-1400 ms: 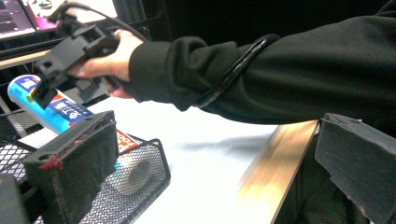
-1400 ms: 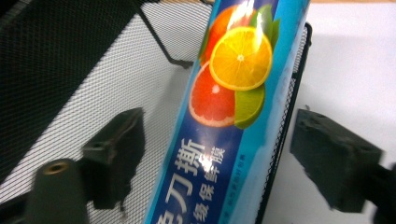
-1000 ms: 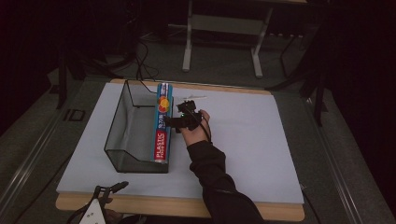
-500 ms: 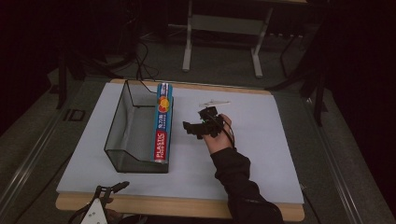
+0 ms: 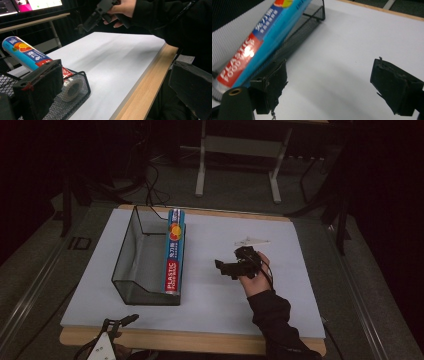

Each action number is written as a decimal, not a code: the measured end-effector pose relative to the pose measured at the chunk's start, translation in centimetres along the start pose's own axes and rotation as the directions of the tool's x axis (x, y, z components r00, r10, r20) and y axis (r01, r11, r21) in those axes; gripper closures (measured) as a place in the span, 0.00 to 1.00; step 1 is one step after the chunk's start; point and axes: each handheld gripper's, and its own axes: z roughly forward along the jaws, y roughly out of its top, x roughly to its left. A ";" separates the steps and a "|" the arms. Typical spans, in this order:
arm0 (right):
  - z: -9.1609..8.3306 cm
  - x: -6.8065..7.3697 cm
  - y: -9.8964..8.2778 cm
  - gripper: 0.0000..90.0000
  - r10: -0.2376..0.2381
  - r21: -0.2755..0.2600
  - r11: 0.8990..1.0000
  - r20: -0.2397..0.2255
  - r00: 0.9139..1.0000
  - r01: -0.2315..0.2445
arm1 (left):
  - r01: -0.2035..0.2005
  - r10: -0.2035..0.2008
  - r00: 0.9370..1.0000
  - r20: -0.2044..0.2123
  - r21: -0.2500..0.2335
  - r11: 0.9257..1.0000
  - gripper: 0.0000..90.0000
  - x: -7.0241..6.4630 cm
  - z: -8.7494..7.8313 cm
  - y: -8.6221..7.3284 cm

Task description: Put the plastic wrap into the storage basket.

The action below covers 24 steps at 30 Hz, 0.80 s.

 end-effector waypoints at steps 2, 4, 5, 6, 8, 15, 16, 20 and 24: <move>-0.4 -0.4 -0.6 0.15 0.005 0.005 1.000 -0.009 1.000 -0.005 | -0.001 0.001 1.000 0.000 -0.001 1.000 0.00 0.0 0.0 0.0; -0.8 -0.8 -1.3 0.15 0.005 0.009 1.000 -0.003 1.000 -0.005 | -0.001 0.001 1.000 0.001 0.000 1.000 0.00 0.0 0.0 0.0; -0.9 -0.9 -1.5 0.15 0.004 0.011 1.000 -0.001 1.000 -0.004 | 0.000 0.000 1.000 0.002 0.001 1.000 0.00 0.0 0.0 0.0; -0.9 -0.9 -1.5 0.15 0.004 0.011 1.000 -0.001 1.000 -0.004 | 0.000 0.000 1.000 0.002 0.001 1.000 0.00 0.0 0.0 0.0; -1.4 -1.5 -2.3 0.15 0.010 0.019 1.000 0.009 1.000 -0.011 | -0.002 0.002 1.000 0.001 0.002 1.000 0.00 0.0 0.1 0.0; -2.5 -1.9 -3.8 0.15 -0.010 0.020 1.000 0.021 1.000 0.010 | -0.003 0.003 1.000 0.002 0.004 1.000 0.00 0.0 0.1 0.0; -2.7 -1.9 -4.1 0.15 -0.015 0.025 1.000 0.024 1.000 0.014 | -0.003 0.003 1.000 0.002 0.004 1.000 0.00 0.0 0.1 0.0; -3.2 -2.0 -5.1 0.15 -0.024 0.034 0.999 0.028 0.999 0.023 | -0.002 0.002 1.000 0.001 0.006 1.000 0.00 0.0 0.1 0.0; -3.6 -2.0 -6.0 0.15 -0.037 0.047 0.998 0.031 0.999 0.036 | -0.004 0.004 1.000 0.002 0.007 1.000 0.00 0.0 0.1 0.0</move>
